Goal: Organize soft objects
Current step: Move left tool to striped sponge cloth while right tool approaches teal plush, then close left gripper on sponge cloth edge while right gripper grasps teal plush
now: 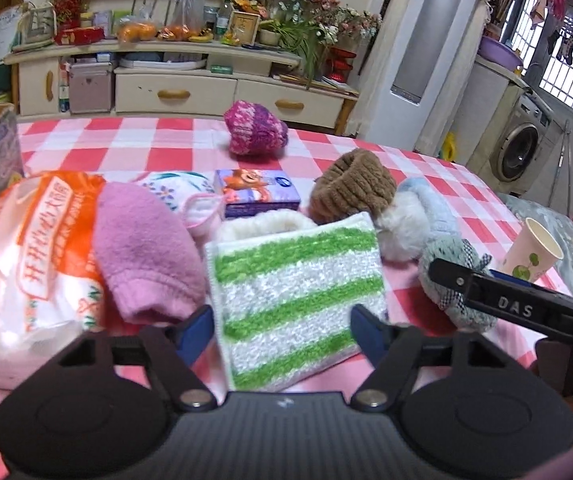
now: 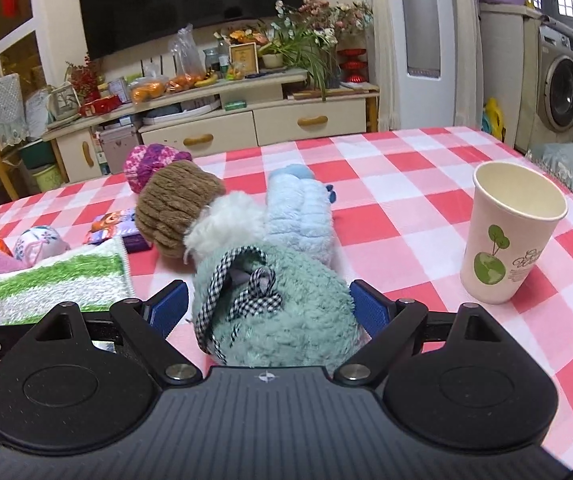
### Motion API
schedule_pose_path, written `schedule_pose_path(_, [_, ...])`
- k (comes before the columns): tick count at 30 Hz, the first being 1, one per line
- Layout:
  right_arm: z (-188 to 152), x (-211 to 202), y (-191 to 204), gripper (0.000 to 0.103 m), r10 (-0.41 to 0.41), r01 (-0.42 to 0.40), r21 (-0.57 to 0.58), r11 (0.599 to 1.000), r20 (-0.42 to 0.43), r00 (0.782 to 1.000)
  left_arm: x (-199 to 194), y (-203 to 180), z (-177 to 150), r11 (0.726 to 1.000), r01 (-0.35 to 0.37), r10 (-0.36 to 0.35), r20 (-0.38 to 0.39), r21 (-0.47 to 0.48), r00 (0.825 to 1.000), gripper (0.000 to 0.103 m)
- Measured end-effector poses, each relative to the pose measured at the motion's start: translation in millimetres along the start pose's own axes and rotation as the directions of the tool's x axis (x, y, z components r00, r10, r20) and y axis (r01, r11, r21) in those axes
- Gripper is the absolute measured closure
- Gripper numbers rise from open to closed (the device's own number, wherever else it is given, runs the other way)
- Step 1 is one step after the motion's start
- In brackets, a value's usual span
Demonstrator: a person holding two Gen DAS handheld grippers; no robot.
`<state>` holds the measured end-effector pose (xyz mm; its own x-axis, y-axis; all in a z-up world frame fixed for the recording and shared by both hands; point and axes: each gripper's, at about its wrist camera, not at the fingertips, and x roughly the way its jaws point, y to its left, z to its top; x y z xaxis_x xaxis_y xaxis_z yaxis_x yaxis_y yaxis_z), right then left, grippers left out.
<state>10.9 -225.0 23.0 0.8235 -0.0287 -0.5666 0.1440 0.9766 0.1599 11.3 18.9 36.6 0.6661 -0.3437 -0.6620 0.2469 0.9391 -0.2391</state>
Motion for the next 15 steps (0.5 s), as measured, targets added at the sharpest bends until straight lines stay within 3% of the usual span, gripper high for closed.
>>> schedule_pose_path(3, [1.3,4.8,-6.0,0.000,-0.001,0.001,0.017,1.000,-0.016,1.000,-2.1,-4.1,-1.3,0.999,0.037,-0.037,-0.013,-0.003,0.999,0.045])
schedule_pose_path(6, [2.2,8.6,-10.1,0.000,-0.001,0.002,0.027,1.000,-0.033,0.999,-4.2,-14.7,-4.7,0.994,0.099,-0.099,-0.012,0.034,0.995,0.045])
schedule_pose_path(9, [2.3,10.0,-13.1,0.000,0.006,-0.004,0.046,0.999,-0.043,0.999,1.5,-24.3,-5.4,0.991,0.103,-0.103,-0.006,0.081,0.995,0.045])
schedule_pose_path(15, [0.4,10.0,-18.5,0.000,0.018,-0.013,0.081,0.997,-0.064,0.998,23.1,-21.4,-5.1,0.993,0.120,-0.120,-0.050,0.004,0.992,0.045])
